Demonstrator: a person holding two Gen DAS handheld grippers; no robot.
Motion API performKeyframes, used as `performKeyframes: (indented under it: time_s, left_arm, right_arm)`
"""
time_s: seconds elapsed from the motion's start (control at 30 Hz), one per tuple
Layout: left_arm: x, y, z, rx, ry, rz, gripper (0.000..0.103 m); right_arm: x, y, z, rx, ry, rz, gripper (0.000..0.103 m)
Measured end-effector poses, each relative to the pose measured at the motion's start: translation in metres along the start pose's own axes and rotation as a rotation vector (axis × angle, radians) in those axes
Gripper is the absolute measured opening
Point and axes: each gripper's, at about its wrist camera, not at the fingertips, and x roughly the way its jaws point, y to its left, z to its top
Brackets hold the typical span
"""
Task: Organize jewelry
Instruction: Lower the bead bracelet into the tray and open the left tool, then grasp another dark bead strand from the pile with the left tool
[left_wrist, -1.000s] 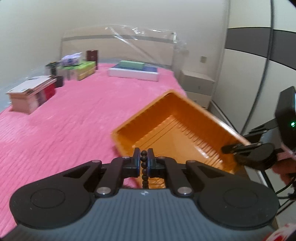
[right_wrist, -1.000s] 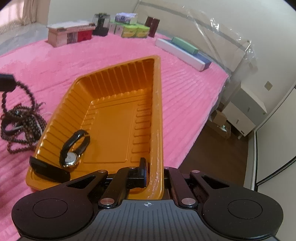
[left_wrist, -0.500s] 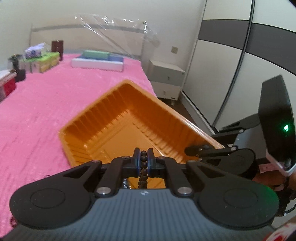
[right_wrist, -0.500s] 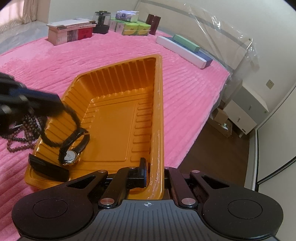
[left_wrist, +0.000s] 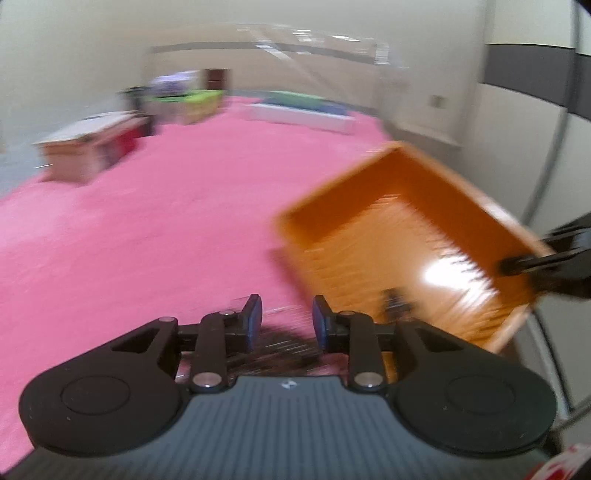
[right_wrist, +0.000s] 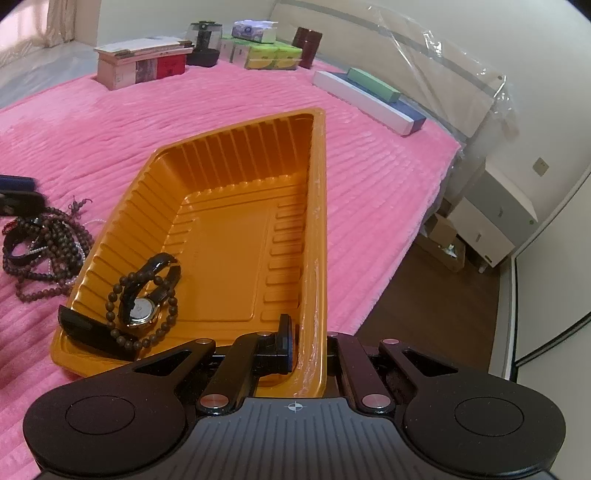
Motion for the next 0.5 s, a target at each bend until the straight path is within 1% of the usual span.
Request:
performKeyframes:
  time_s: [0.07,0.17,0.23,0.33,0.5]
  left_arm:
    - [-0.007,0.026,-0.011,-0.024,0.011,0.08,0.027]
    - [-0.012,0.064,-0.03,-0.054,0.051,0.191,0.027]
    - [-0.015,0.084,-0.04,-0.067,0.067,0.236,0.027]
    - [-0.013,0.103,-0.048,-0.089,0.077,0.245,0.026]
    - [0.002,0.113,-0.05,-0.059,0.091,0.25,0.026]
  right_arm:
    - [0.0,0.0,0.0,-0.004,0.001,0.004,0.005]
    - [-0.001,0.002,0.0,-0.007,0.004,0.003,0.005]
    - [-0.001,0.002,0.001,-0.007,0.003,0.0,0.005]
    - [0.0,0.004,0.0,-0.013,0.001,-0.011,0.005]
    - [0.0,0.004,0.0,-0.015,0.006,-0.013,0.005]
